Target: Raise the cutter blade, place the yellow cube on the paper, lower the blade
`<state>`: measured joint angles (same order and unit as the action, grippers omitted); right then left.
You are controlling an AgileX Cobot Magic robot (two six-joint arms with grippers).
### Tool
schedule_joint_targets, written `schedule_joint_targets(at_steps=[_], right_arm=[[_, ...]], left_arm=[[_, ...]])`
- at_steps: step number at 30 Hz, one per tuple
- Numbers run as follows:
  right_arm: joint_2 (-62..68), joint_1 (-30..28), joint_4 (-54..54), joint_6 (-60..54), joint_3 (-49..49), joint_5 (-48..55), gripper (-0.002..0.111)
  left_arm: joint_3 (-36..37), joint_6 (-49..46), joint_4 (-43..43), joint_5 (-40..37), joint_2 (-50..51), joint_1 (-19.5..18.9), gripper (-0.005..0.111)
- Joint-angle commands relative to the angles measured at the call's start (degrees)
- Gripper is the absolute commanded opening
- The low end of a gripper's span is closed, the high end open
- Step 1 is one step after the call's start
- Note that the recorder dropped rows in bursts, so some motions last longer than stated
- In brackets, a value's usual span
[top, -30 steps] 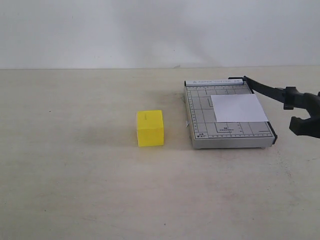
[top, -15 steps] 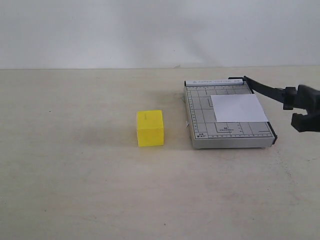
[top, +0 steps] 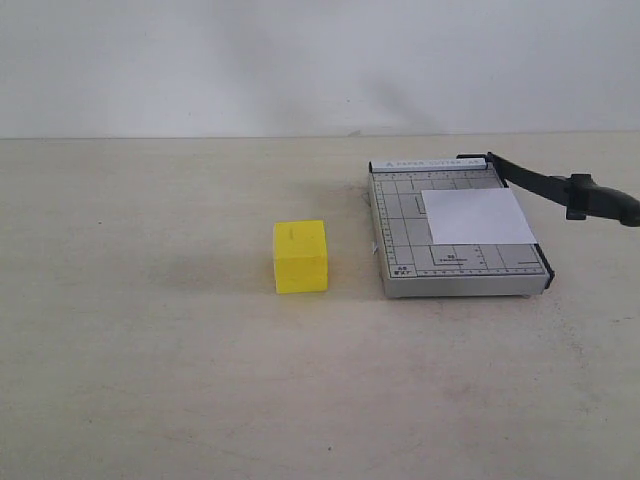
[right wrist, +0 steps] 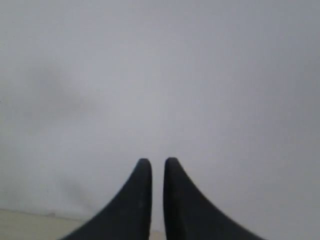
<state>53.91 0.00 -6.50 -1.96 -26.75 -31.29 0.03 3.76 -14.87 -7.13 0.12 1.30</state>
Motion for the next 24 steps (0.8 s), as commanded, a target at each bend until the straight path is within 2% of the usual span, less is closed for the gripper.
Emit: schedule_joint_targets(at_steps=[1, 4, 7, 9, 11, 12, 13, 15, 17, 20, 22, 23, 24], right_arm=[[-0.7, -0.1, 9.3, 0.3, -0.3, 8.8, 0.000], [-0.7, -0.1, 12.6, -2.7, -0.3, 13.0, 0.000], [-0.7, -0.1, 12.9, -12.6, -0.3, 17.4, 0.000], [-0.7, -0.1, 17.2, -19.9, -0.3, 21.4, 0.000], [-0.7, -0.1, 21.4, -21.8, -0.2, 22.5, 0.000], [-0.7, -0.1, 21.6, -21.8, 0.0, 20.7, 0.000], [-0.7, -0.1, 21.6, -21.8, 0.2, 19.5, 0.000], [-0.7, -0.1, 21.8, -22.2, 0.3, 17.2, 0.000], [-0.7, -0.1, 21.8, -22.2, 1.0, 17.2, 0.000], [-0.6, -0.1, 25.9, -23.0, 3.7, 17.1, 0.000], [-0.6, -0.1, 32.5, -26.5, 5.4, 15.7, 0.000], [-0.6, -0.1, 35.7, -29.2, 5.9, 14.8, 0.000], [-0.6, -0.1, 37.3, -30.5, 6.1, 14.1, 0.000]], left_arm=[[0.0, 3.7, -2.4, 6.2, -0.1, -0.2, 0.004], [0.0, 6.4, -2.7, 10.2, -0.1, -0.2, 0.004], [0.0, 11.9, -2.5, 15.4, -0.1, -0.2, 0.004], [-0.6, 14.8, -2.4, 16.1, -0.1, -0.2, 0.004], [-4.6, 16.0, 3.0, 9.9, 4.9, -0.1, 0.004], [-9.2, 16.0, 9.0, 7.1, 10.6, -0.1, 0.004], [-11.8, 15.8, 12.2, 7.1, 13.3, -0.1, 0.004], [-21.7, 14.8, 23.1, 7.5, 27.2, 1.7, 0.004], [-29.5, 14.6, 28.3, 7.7, 40.6, 6.3, 0.004], [-38.6, 14.6, 37.5, 7.7, 57.3, 21.0, 0.004], [-43.2, 14.6, 38.4, 7.7, 66.7, 31.6, 0.004], [-45.9, 14.6, 38.4, 7.6, 71.1, 35.9, 0.004], [-47.6, 14.6, 38.4, 7.1, 74.3, 38.5, 0.004]])
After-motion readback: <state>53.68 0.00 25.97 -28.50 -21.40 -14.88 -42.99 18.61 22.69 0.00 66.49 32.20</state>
